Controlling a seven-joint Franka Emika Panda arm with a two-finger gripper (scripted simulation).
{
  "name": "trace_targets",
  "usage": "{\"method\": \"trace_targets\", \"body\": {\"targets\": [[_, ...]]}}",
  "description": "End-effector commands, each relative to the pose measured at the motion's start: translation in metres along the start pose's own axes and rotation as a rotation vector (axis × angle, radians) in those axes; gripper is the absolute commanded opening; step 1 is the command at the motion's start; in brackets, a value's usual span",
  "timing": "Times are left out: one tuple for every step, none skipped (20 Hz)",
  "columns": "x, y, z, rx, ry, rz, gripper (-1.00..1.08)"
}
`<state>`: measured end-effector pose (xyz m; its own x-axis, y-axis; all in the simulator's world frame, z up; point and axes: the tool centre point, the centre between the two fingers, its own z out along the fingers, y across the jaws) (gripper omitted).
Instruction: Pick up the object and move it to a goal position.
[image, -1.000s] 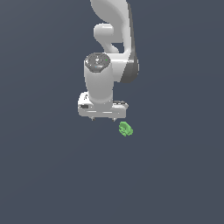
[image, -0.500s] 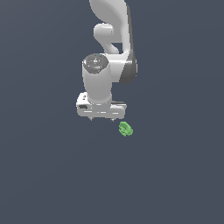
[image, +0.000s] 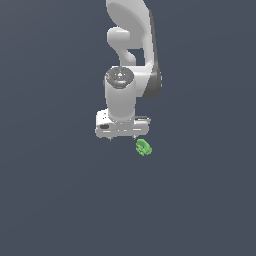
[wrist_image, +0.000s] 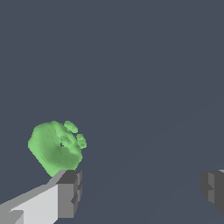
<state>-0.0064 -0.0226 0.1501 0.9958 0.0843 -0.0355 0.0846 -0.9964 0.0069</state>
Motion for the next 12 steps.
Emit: {"method": "trace_targets", "body": {"targets": [[0.0,-0.011,0.006,-0.002,0.003,-0.068,1.0],[0.0,-0.016,0.009,-0.002,0.004,-0.099,1.0],[0.0,-0.021,0.012,-0.003,0.006,-0.133,1.0],[0.0,-0.026,0.015,-0.004,0.008,-0.169,1.0],[0.0,-0.032,0.018,-0.004,0.01,-0.207,1.0],[-0.001,-0.039,0.022,-0.005,0.012,-0.246,1.0],[-0.001,-0.045,0.025,-0.005,0.014,-0.285,1.0],[-0.001,-0.051,0.028,-0.006,0.016,-0.322,1.0],[-0.002,-0.056,0.031,-0.006,0.018,-0.356,1.0],[-0.002,-0.061,0.034,-0.006,0.02,-0.389,1.0],[-0.003,-0.066,0.036,-0.006,0.022,-0.419,1.0],[-0.003,-0.071,0.038,-0.006,0.024,-0.447,1.0]]}}
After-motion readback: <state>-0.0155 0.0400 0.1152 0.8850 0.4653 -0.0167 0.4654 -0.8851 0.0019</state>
